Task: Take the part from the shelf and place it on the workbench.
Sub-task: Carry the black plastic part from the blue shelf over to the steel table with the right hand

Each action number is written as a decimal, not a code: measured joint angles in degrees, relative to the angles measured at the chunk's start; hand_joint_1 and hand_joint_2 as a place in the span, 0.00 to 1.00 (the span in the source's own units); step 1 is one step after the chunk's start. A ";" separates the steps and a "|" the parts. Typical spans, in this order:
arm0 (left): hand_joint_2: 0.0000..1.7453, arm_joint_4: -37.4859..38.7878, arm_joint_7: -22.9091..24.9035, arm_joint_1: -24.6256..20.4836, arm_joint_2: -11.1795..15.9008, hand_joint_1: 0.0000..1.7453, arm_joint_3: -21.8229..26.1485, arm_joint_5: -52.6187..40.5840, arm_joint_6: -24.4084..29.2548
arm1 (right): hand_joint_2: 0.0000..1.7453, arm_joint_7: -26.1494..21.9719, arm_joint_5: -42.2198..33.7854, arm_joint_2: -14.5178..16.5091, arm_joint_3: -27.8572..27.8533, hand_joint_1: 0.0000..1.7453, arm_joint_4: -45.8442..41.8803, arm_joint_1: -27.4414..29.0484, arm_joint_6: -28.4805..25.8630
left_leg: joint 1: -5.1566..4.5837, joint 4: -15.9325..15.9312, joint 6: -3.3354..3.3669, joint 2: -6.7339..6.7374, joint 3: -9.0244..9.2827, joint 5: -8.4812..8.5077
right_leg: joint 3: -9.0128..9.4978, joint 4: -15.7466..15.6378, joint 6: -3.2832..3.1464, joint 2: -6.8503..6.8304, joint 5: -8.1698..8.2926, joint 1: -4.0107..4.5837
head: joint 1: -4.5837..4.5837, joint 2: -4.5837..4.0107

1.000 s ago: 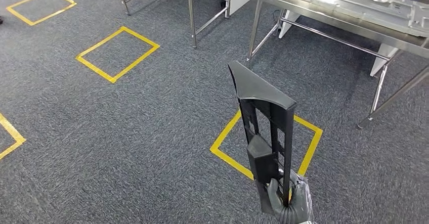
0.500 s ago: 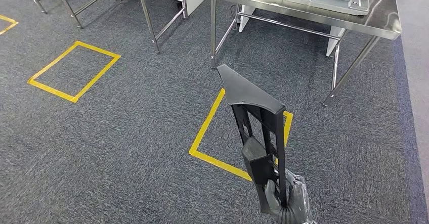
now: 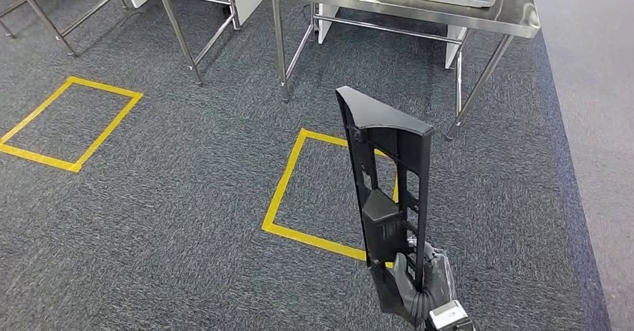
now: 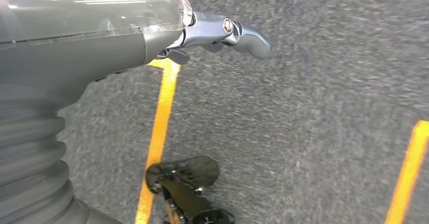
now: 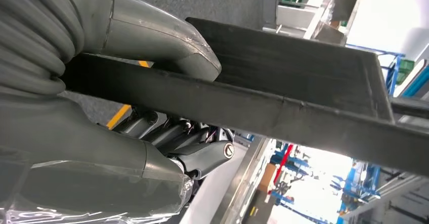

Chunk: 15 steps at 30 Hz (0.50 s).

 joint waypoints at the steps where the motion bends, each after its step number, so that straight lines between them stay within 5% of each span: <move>1: 1.00 0.00 0.81 -0.13 -0.04 0.00 0.20 0.13 0.20 | 1.00 -0.01 0.10 0.32 0.00 1.00 0.31 -0.37 0.08 | 0.03 -0.09 -0.35 0.12 0.14 -0.08 | 0.01 -0.12 -0.39 0.18 0.01 -0.04 | -0.01 0.00; 4: 1.00 0.00 2.76 -0.43 -0.10 0.00 0.77 0.32 0.71 | 1.00 -0.03 0.68 1.20 0.05 1.00 0.82 -1.59 0.26 | 0.26 3.28 -1.18 -0.98 -1.14 -2.03 | 0.64 -0.79 -1.57 0.48 0.07 -0.34 | -0.02 0.00; 7: 1.00 0.00 3.76 -0.22 -0.10 0.00 1.18 0.35 1.10 | 1.00 -0.02 0.95 1.80 0.10 1.00 1.13 -2.62 0.30 | 0.36 14.67 -1.56 -2.14 -7.36 -6.50 | 1.12 -0.85 -2.36 0.76 -0.36 -0.17 | -0.04 0.00; 8: 1.00 0.00 3.89 -0.12 -0.10 0.00 1.27 0.35 1.13 | 1.00 -0.02 0.95 1.97 0.10 1.00 1.24 -2.76 0.30 | 0.35 16.96 -1.62 -2.21 -8.94 -6.63 | 1.34 -0.83 -2.41 0.95 -0.56 -0.10 | -0.04 0.00; 10: 1.00 0.00 4.01 0.01 -0.10 0.00 1.35 0.35 1.13 | 1.00 0.00 0.96 2.21 0.13 1.00 1.43 -2.87 0.27 | 0.36 14.66 -1.53 -2.23 -8.86 -3.33 | 2.07 -0.76 -2.27 1.37 -1.09 -0.06 | -0.04 0.00; 12: 1.00 0.00 4.04 0.04 -0.08 0.00 1.39 0.35 1.14 | 1.00 0.01 0.97 2.39 0.16 1.00 1.51 -2.97 0.22 | 0.26 6.87 -1.12 -2.42 -5.81 1.30 | 2.94 -0.64 -1.91 1.67 -1.83 0.02 | -0.03 0.00; 15: 1.00 0.00 4.07 -0.02 -0.07 0.00 1.47 0.35 1.17 | 1.00 0.01 0.99 2.49 0.20 1.00 1.62 -3.29 0.18 | -0.07 1.68 -0.35 -2.65 -3.47 2.18 | 3.16 -0.43 -0.97 1.96 -2.51 0.22 | -0.02 0.00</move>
